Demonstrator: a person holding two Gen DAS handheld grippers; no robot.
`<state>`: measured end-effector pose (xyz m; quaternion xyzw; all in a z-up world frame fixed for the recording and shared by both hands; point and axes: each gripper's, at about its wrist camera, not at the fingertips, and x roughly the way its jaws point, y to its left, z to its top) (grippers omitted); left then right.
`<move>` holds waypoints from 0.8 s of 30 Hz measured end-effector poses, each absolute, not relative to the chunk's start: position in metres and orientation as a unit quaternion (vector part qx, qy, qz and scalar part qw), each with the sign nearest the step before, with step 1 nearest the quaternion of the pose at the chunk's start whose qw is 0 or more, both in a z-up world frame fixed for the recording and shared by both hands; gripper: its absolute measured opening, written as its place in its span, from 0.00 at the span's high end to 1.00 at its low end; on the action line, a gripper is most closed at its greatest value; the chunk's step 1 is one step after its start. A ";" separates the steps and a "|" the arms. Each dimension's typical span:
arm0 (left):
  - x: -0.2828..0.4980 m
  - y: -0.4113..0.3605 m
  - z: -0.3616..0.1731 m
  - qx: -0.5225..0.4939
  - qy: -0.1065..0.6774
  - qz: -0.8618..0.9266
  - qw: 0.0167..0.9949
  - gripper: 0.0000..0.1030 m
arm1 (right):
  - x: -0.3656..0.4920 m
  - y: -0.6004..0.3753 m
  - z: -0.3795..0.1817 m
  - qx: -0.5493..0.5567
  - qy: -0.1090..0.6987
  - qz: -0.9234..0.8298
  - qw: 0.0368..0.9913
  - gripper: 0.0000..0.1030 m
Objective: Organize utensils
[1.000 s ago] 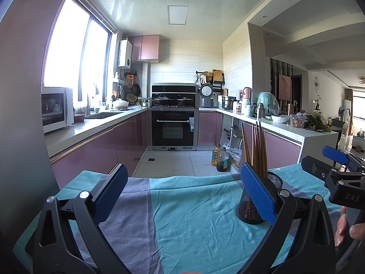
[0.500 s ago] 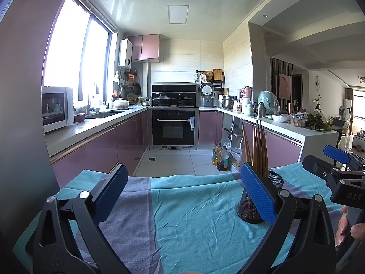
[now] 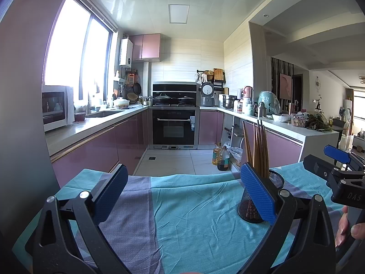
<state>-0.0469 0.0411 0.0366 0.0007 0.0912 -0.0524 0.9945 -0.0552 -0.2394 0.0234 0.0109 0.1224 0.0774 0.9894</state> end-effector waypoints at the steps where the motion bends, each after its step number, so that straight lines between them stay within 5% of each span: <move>1: -0.047 0.041 0.037 0.001 0.090 -0.052 0.995 0.05 | -0.055 -0.239 0.023 0.011 0.122 0.077 0.989 0.06; 24: -0.047 0.041 0.035 0.000 0.092 -0.052 0.994 0.05 | -0.055 -0.239 0.023 0.012 0.124 0.077 0.989 0.06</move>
